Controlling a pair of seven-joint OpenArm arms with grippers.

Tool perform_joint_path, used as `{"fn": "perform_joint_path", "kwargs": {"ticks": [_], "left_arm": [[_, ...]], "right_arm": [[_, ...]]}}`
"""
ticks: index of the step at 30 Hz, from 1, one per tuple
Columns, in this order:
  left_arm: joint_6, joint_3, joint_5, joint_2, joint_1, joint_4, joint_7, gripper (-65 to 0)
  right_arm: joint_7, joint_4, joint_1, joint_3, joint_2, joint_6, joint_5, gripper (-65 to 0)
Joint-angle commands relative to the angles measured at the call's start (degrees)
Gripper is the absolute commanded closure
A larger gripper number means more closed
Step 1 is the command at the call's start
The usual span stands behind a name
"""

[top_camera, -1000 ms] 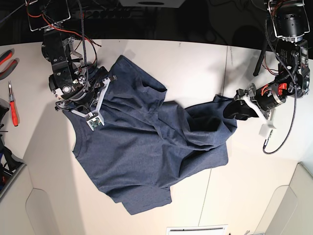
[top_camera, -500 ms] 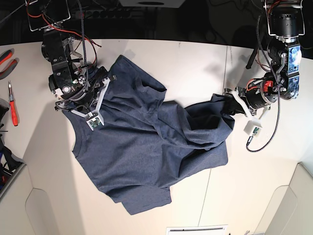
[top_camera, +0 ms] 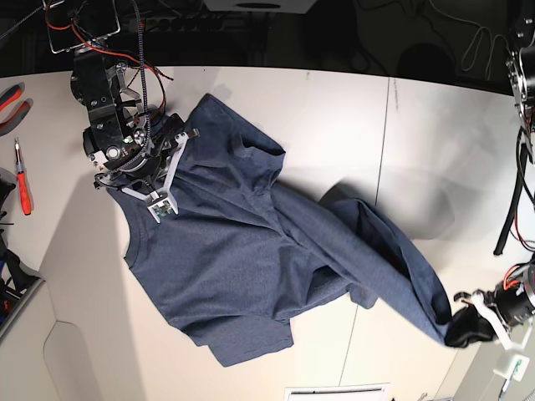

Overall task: Layout the t-shirt on the table in an organized manner, then fold the t-shirt properly
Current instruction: 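Swing the held hem with the left gripper and lay it flat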

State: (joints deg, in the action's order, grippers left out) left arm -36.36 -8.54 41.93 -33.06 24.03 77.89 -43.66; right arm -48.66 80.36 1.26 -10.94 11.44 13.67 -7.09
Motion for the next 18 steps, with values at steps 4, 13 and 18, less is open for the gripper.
{"fn": "perform_joint_path", "kwargs": {"ticks": [4,13,18], "left_arm": [[-2.32,-0.74,5.22,-1.62,8.22,4.22,1.57,0.0],[-3.64,-0.74,12.96,-4.76,9.62,15.61,-3.89,0.0],[-3.64,-0.74,20.65,-4.85,1.92,15.58,-11.19,0.0]], "right_arm": [[-5.84,-1.40,1.16,0.09,0.90,0.00,-1.29,0.0],[-5.81,-1.40,1.16,0.11,0.90,0.00,-1.29,0.0],[-5.84,-1.40,1.16,0.09,0.76,0.00,-1.27,0.0]]}}
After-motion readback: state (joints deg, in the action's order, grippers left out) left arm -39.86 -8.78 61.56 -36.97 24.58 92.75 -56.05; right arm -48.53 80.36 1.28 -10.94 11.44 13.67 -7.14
